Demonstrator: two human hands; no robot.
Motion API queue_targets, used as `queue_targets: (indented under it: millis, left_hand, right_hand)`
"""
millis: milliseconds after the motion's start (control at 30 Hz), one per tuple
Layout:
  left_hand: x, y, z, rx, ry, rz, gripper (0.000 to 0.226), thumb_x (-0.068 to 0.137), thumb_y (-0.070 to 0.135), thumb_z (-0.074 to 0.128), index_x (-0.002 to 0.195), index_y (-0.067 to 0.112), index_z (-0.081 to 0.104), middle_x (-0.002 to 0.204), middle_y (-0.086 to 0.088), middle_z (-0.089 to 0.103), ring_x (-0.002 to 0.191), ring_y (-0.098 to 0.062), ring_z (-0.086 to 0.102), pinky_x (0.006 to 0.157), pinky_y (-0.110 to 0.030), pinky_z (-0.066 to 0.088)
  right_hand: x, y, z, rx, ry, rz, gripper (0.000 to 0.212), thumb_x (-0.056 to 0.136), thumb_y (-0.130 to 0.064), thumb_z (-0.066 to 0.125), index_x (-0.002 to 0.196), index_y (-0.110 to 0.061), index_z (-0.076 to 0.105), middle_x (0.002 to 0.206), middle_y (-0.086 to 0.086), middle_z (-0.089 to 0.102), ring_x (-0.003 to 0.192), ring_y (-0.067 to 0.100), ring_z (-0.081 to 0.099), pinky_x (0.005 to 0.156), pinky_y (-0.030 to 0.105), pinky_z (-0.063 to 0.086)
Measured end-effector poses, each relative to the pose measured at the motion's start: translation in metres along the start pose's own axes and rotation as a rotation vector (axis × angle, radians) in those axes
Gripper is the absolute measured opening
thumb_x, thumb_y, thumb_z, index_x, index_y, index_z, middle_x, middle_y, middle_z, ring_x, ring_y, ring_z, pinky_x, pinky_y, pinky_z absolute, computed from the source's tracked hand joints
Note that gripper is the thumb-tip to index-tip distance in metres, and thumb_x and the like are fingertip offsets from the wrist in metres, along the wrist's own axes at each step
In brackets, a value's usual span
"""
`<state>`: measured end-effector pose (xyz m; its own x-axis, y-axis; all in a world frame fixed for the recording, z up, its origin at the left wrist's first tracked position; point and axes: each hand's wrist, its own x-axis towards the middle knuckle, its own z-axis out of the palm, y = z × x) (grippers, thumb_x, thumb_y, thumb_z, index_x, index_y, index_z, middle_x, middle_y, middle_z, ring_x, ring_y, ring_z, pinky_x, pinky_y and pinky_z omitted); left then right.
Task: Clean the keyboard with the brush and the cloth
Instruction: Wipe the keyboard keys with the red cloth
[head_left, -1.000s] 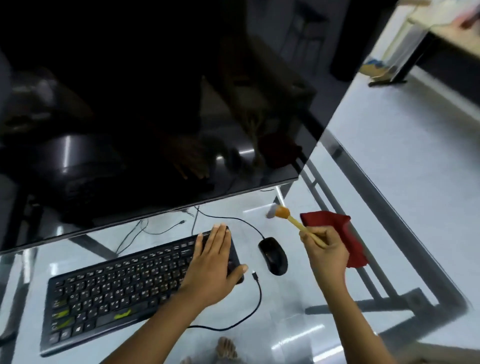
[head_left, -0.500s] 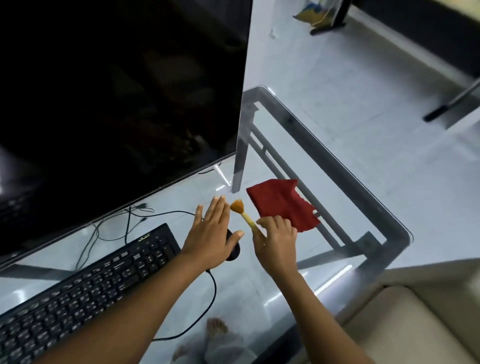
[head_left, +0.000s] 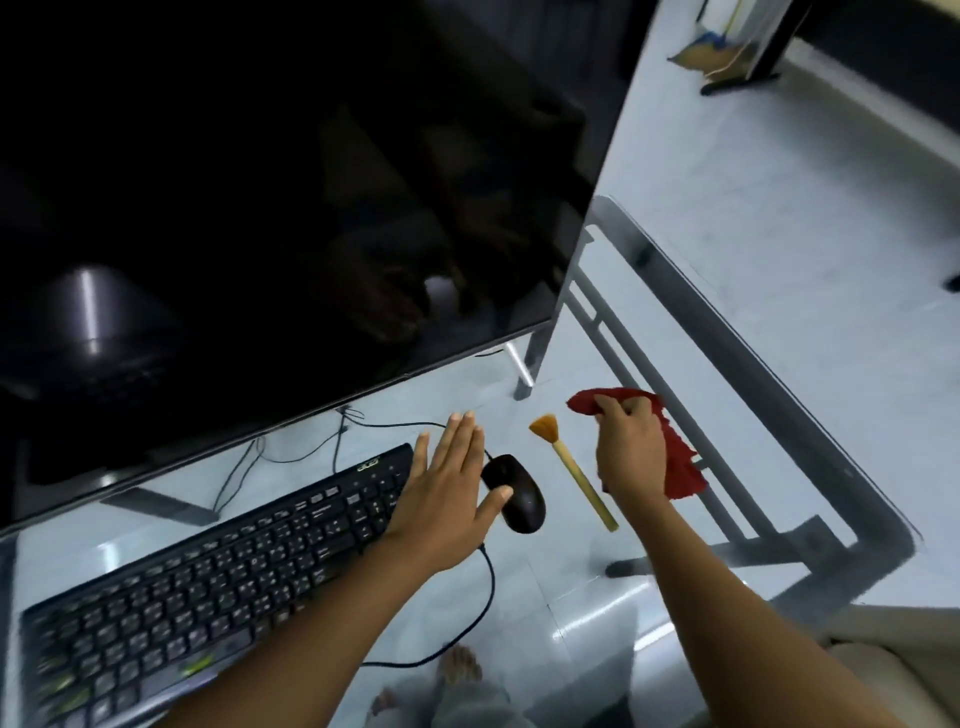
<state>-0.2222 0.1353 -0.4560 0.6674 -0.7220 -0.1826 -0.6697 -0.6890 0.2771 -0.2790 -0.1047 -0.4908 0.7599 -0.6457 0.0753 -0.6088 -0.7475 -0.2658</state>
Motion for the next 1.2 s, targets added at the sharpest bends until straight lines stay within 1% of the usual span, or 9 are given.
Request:
queue_targets:
  millis: [100,200,267,467,667,767,900,1100,1200]
  left_hand:
    - [-0.01,-0.001,0.004,-0.003,0.026,0.005,0.078,0.095,0.061,0.013,0.152,0.011,-0.006,0.158,-0.002,-0.02,0.142,-0.013,-0.028,0.118,-0.043,-0.012]
    - [-0.036,-0.024,0.001,0.001,0.082,-0.08,0.081,0.094,0.064,0.016,0.152,0.011,-0.004,0.159,-0.002,-0.017,0.143,-0.014,-0.025,0.118,-0.044,-0.012]
    - [-0.055,-0.041,-0.002,0.005,0.099,-0.128,0.085,0.092,0.068,0.019,0.152,0.011,-0.002,0.16,-0.003,-0.015,0.144,-0.015,-0.024,0.118,-0.045,-0.012]
    - [-0.107,-0.09,-0.003,-0.032,0.071,-0.269,0.12,0.067,0.088,0.034,0.152,0.011,-0.002,0.159,-0.002,-0.017,0.143,-0.013,-0.025,0.115,-0.046,-0.016]
    - [-0.135,-0.12,0.002,-0.115,-0.01,-0.313,0.133,0.058,0.089,0.045,0.15,0.014,-0.016,0.155,0.002,-0.027,0.139,-0.011,-0.032,0.115,-0.044,-0.018]
    - [-0.136,-0.123,0.002,-0.136,0.016,-0.291,0.132,0.059,0.089,0.046,0.15,0.016,-0.016,0.155,0.005,-0.027,0.139,-0.009,-0.031,0.114,-0.041,-0.019]
    - [-0.137,-0.124,0.003,-0.134,0.04,-0.271,0.133,0.056,0.09,0.043,0.151,0.014,-0.011,0.156,0.003,-0.022,0.141,-0.011,-0.027,0.114,-0.042,-0.018]
    - [-0.137,-0.127,0.005,-0.11,0.042,-0.258,0.131,0.059,0.091,0.042,0.151,0.012,-0.009,0.157,0.0,-0.02,0.143,-0.014,-0.026,0.114,-0.044,-0.017]
    - [-0.138,-0.127,0.005,-0.09,0.03,-0.26,0.131,0.06,0.091,0.041,0.15,0.013,-0.014,0.155,0.001,-0.026,0.14,-0.013,-0.031,0.114,-0.044,-0.018]
  right_hand:
    - [-0.008,0.001,-0.033,0.247,-0.035,0.021,0.031,0.094,-0.023,0.05,0.121,-0.037,0.059,0.11,-0.001,0.047,0.078,0.012,0.053,0.065,0.023,0.048]
    - [-0.032,-0.059,-0.07,0.767,-0.112,0.082,0.008,0.088,-0.043,0.057,0.09,-0.035,0.06,0.08,-0.002,0.059,0.068,0.013,0.056,0.061,0.035,0.043]
    - [-0.057,-0.104,-0.08,0.908,-0.231,0.041,0.031,0.082,-0.051,0.066,0.078,-0.024,0.051,0.053,-0.006,0.049,0.048,0.013,0.046,0.05,0.035,0.04]
    - [-0.108,-0.176,-0.035,0.604,-0.318,-0.388,0.024,0.085,-0.052,0.061,0.079,-0.03,0.055,0.076,-0.013,0.055,0.071,0.004,0.053,0.068,0.027,0.046]
    - [-0.138,-0.175,0.026,0.06,-0.156,-0.952,0.033,0.09,-0.046,0.053,0.122,-0.041,0.059,0.102,-0.003,0.051,0.085,0.017,0.048,0.072,0.033,0.04]
    - [-0.12,-0.176,0.026,0.016,-0.064,-0.82,0.036,0.086,-0.035,0.065,0.121,-0.039,0.061,0.101,0.0,0.055,0.086,0.02,0.053,0.076,0.037,0.041]
    - [-0.123,-0.188,0.027,0.077,-0.008,-0.433,0.037,0.092,-0.038,0.044,0.125,-0.033,0.059,0.108,0.003,0.051,0.095,0.024,0.047,0.086,0.047,0.041]
    - [-0.148,-0.186,0.028,0.066,-0.16,-0.854,0.039,0.092,-0.033,0.048,0.13,-0.042,0.053,0.111,-0.001,0.054,0.095,0.016,0.048,0.085,0.04,0.038]
    - [-0.125,-0.189,0.029,0.101,-0.033,-0.483,0.037,0.093,-0.033,0.042,0.126,-0.034,0.059,0.103,0.002,0.053,0.09,0.022,0.051,0.081,0.04,0.038]
